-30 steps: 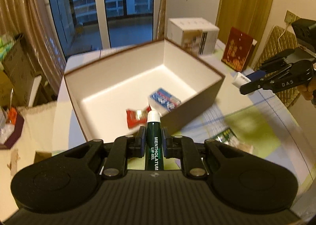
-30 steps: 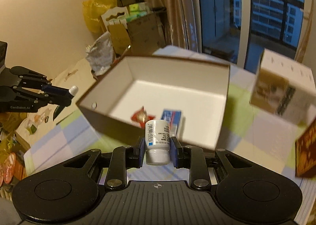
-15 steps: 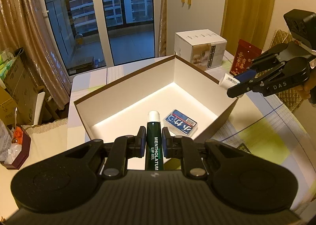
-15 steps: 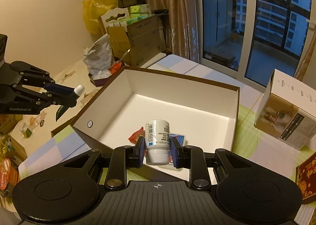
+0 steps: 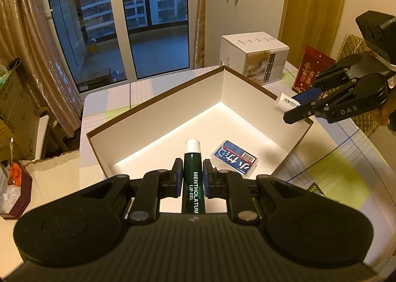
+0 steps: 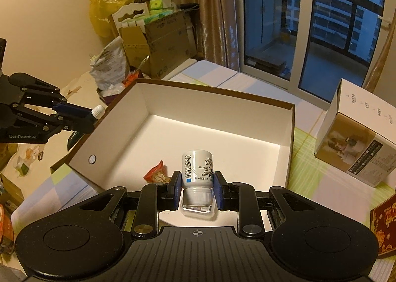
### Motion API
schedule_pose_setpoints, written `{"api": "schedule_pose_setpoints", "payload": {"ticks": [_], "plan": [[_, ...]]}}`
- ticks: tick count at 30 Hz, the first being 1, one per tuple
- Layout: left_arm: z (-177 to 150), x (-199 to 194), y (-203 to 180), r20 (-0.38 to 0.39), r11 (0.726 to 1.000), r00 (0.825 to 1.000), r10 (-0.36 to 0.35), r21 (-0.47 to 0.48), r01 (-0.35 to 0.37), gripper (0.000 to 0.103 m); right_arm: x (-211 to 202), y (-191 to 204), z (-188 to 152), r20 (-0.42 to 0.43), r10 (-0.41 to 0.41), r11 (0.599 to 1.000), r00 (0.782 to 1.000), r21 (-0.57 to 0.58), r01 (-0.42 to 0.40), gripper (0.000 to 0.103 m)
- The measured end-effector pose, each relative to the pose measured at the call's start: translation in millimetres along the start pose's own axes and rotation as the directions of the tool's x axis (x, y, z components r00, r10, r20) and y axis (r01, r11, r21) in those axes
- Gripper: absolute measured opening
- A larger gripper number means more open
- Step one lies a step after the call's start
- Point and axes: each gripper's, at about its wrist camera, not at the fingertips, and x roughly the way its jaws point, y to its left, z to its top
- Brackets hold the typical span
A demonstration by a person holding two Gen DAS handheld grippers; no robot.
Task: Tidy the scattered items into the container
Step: 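Carry the pill bottle and lip balm over the box and lower them inside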
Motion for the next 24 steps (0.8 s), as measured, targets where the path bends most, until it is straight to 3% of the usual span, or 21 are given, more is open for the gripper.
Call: {"api": "schedule_pose_setpoints", "payload": {"ticks": [24], "plan": [[-9, 53, 27, -0.107, 1.000, 0.994, -0.020, -0.026, 0.017, 0.013, 46, -22, -9, -0.141, -0.075, 0.997, 0.987, -0.004, 0.075, 0.030]]}}
